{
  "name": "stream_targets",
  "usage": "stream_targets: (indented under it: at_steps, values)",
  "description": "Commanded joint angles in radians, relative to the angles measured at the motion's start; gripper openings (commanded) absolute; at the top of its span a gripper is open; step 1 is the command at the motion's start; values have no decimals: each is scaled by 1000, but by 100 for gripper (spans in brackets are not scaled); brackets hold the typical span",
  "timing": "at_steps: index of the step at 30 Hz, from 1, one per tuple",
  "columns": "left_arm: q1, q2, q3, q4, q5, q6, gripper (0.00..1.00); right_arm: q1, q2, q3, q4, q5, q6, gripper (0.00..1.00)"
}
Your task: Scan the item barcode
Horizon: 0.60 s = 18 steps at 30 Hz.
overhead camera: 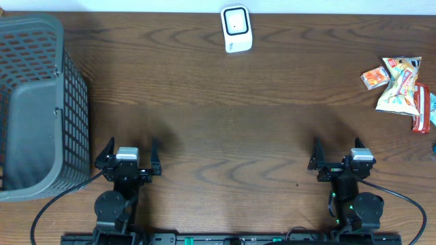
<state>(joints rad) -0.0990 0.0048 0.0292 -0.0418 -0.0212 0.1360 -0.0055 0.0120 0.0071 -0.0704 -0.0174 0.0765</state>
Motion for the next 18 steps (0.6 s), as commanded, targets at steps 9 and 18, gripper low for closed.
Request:
stream_targets:
  at_steps: [9, 18]
  values:
    - [4, -3, -26, -31, 9, -34, 100, -8, -6, -2, -4, 12, 13, 99]
    - [4, -3, -26, -30, 10, -36, 100, -8, -6, -2, -4, 12, 13, 99]
